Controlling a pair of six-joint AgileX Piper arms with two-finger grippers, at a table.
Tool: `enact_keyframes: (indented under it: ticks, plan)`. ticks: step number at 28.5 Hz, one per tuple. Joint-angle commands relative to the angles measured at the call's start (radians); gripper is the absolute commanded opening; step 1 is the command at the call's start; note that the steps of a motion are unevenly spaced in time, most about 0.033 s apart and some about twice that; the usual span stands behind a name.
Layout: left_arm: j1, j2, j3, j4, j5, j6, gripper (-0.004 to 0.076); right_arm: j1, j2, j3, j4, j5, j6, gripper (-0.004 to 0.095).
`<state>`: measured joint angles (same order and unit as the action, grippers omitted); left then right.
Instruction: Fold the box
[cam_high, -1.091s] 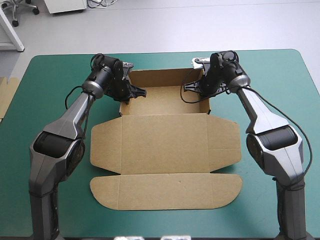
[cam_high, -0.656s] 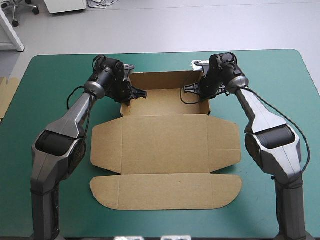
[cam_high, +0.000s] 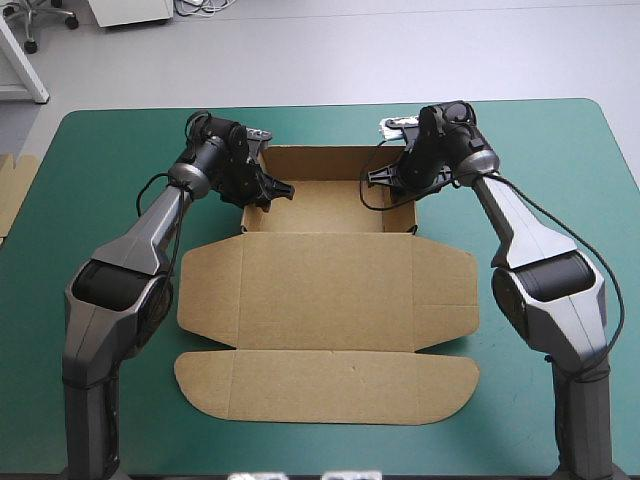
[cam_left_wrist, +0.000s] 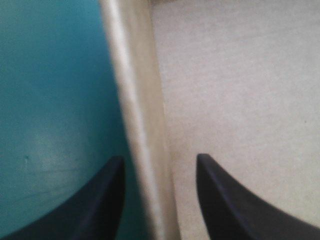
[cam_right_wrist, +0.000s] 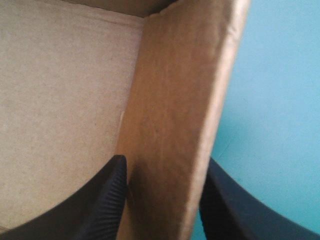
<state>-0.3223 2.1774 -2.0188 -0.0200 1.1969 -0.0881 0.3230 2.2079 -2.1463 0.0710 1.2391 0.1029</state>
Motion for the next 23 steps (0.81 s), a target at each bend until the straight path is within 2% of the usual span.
enact_keyframes:
  ticks: [1, 13, 23]
  plan:
    - [0.001, -0.08, -0.036, -0.051, -0.014, 0.002, 0.0549, -0.001, -0.085, -0.03, 0.002, 0.007, -0.006, 0.0456]
    - [0.001, -0.134, -0.103, -0.039, 0.016, 0.013, 0.0561, -0.001, -0.168, -0.03, -0.058, 0.007, -0.001, 0.0457]
    - [0.001, -0.259, -0.072, 0.014, 0.009, 0.013, 0.0521, -0.001, -0.307, -0.01, -0.097, 0.007, 0.007, 0.0454]
